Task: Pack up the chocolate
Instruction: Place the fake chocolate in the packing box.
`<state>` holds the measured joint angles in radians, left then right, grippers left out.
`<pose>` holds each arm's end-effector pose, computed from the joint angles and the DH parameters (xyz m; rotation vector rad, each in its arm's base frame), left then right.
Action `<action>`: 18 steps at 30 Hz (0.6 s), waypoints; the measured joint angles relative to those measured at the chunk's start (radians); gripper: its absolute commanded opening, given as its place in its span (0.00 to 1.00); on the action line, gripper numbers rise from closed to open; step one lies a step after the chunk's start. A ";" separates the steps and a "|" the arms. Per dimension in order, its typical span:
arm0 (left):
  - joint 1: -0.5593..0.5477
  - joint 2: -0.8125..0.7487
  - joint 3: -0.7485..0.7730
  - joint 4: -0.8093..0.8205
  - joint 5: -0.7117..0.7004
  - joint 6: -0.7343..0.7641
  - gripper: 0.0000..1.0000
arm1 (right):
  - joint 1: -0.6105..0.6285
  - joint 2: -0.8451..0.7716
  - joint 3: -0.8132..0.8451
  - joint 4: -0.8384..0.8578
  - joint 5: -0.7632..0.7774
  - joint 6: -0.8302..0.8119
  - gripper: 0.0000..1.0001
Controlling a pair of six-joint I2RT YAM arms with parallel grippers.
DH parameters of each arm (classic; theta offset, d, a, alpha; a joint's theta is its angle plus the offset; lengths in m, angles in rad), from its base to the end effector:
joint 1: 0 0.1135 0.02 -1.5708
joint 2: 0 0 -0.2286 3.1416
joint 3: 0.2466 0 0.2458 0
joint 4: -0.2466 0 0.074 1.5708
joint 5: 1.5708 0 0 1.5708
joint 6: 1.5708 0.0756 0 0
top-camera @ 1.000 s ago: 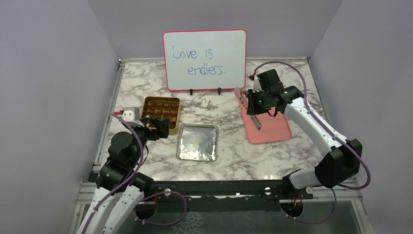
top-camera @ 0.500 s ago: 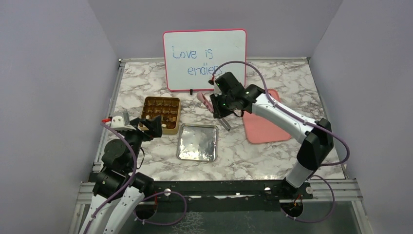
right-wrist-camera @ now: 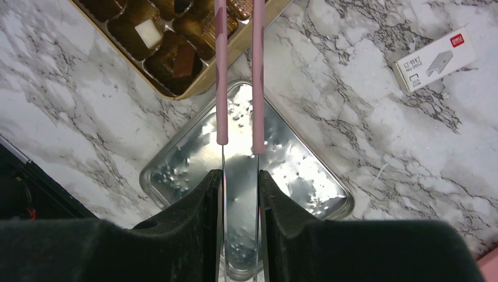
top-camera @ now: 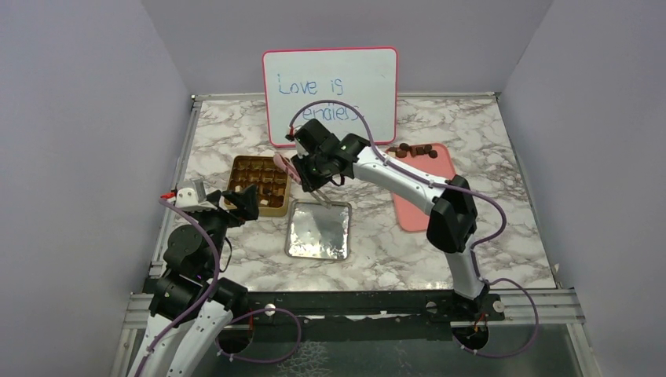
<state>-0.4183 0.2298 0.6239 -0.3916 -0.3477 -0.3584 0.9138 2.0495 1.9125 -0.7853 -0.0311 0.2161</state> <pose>0.1380 -0.0331 0.3129 -0.2270 1.5620 -0.3374 0.2791 0.3656 0.2241 -0.8896 2.4066 0.4954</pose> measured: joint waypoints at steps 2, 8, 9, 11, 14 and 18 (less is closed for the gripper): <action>0.000 0.000 0.000 -0.002 -0.009 -0.002 0.99 | 0.006 0.032 0.042 -0.010 0.000 -0.001 0.30; 0.000 -0.001 0.000 -0.007 -0.020 -0.005 0.99 | 0.018 0.114 0.115 -0.047 0.005 -0.008 0.33; 0.000 -0.001 0.000 -0.007 -0.020 -0.005 0.99 | 0.020 0.121 0.115 -0.054 0.006 -0.008 0.34; 0.000 -0.001 0.000 -0.007 -0.020 -0.006 0.99 | 0.023 0.132 0.115 -0.072 0.013 -0.008 0.35; 0.000 -0.001 0.000 -0.007 -0.020 -0.008 0.99 | 0.027 0.134 0.115 -0.085 0.026 -0.008 0.37; 0.000 -0.001 0.000 -0.007 -0.020 -0.008 0.99 | 0.028 0.134 0.115 -0.087 0.040 -0.008 0.37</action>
<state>-0.4183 0.2291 0.6243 -0.3985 -0.3679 -0.3664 0.9417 2.1838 2.0277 -0.8719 0.0093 0.2081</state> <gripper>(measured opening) 0.990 0.371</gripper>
